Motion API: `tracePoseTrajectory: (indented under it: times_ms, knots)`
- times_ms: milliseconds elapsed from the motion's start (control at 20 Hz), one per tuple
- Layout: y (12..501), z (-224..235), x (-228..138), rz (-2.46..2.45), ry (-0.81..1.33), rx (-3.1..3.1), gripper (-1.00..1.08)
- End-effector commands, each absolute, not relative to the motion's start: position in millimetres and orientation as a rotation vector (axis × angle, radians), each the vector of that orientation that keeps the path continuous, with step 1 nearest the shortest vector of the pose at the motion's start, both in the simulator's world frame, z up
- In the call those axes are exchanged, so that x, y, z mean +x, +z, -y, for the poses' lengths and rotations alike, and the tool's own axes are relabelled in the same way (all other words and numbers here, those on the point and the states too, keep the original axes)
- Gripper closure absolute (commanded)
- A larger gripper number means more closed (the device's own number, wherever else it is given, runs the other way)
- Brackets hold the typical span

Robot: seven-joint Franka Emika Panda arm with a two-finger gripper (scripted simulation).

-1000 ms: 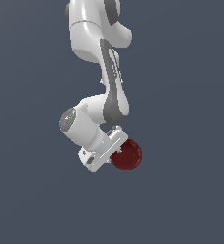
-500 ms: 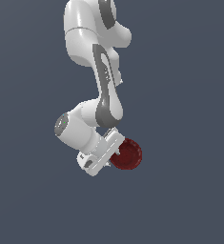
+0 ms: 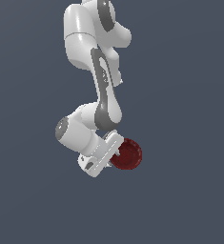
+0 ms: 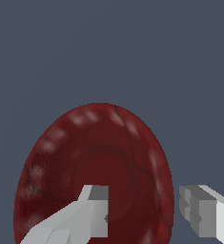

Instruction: Pick up the object and move it to a goal position.

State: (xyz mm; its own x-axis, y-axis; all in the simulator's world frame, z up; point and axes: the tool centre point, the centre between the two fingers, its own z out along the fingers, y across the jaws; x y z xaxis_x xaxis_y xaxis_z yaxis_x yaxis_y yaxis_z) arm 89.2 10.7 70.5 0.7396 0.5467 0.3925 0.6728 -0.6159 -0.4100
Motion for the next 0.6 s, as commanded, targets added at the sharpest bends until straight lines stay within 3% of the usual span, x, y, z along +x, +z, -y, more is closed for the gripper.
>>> tracePoseTrajectory:
  times_ms: [0,550]
  knots:
    - [70.5,-9.2,90.7,0.925,-0.322,-2.388,-0.2]
    - [65.7,-0.3,100.0,0.961,-0.414,-2.311,-0.2]
